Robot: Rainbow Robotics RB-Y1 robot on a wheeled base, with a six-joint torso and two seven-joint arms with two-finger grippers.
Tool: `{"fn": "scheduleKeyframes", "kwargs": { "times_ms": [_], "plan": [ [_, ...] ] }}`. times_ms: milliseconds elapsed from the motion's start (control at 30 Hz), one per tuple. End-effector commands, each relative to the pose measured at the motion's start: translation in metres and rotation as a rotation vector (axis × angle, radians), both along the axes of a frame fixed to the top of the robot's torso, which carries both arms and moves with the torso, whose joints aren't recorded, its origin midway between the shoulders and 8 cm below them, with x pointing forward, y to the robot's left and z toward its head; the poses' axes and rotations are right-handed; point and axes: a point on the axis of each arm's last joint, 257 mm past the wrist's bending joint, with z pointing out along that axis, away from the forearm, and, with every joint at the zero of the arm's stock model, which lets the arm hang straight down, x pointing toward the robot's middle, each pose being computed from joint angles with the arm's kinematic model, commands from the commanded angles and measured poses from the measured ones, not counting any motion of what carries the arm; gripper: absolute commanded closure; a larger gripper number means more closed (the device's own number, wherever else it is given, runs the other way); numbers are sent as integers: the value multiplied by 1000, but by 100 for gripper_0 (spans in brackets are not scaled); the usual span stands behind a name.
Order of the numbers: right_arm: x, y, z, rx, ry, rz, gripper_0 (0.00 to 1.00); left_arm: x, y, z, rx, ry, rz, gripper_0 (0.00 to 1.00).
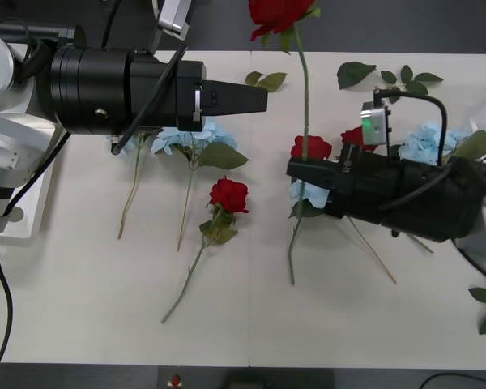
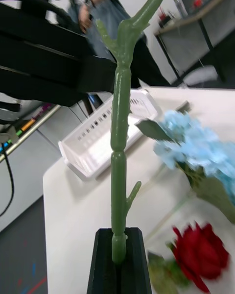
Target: Put the red flowers into the right box and the blue flowers into the left box
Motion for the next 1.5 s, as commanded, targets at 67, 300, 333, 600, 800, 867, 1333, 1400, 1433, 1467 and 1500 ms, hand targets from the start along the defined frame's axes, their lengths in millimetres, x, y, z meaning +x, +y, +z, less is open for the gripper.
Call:
{"fn": "scheduleKeyframes", "kwargs": {
  "times_ms": [67, 300, 333, 600, 800, 867, 1333, 1400, 1433, 1467, 1500],
  "plan": [
    [16, -55, 0, -132, 109, -77, 100, 25, 30, 5, 99, -112, 96, 0],
    [37, -130, -2, -161, 312, -216, 100, 58, 76, -18, 279, -153, 228, 0],
    [42, -150, -5, -178, 342, -253, 100, 64, 88, -23, 325, -159, 258, 0],
    [55, -260, -26, -344, 452, -424, 100, 86, 146, -58, 555, -61, 403, 0],
    [56, -366, -49, -526, 492, -591, 100, 100, 191, -87, 749, 34, 543, 0],
    [55, -402, -57, -584, 497, -653, 100, 102, 204, -99, 816, 69, 587, 0],
    [52, -568, -83, -770, 444, -1026, 100, 128, 255, -175, 1093, 88, 847, 0],
    [46, -587, -91, -804, 442, -1064, 100, 136, 262, -184, 1134, 42, 874, 0],
    [45, -591, -93, -810, 439, -1075, 100, 138, 263, -186, 1138, 37, 880, 0],
    [44, -596, -98, -821, 437, -1085, 100, 142, 265, -191, 1138, 42, 886, 0],
    [43, -602, -101, -834, 432, -1099, 100, 145, 266, -195, 1134, 51, 890, 0]
  ]
}}
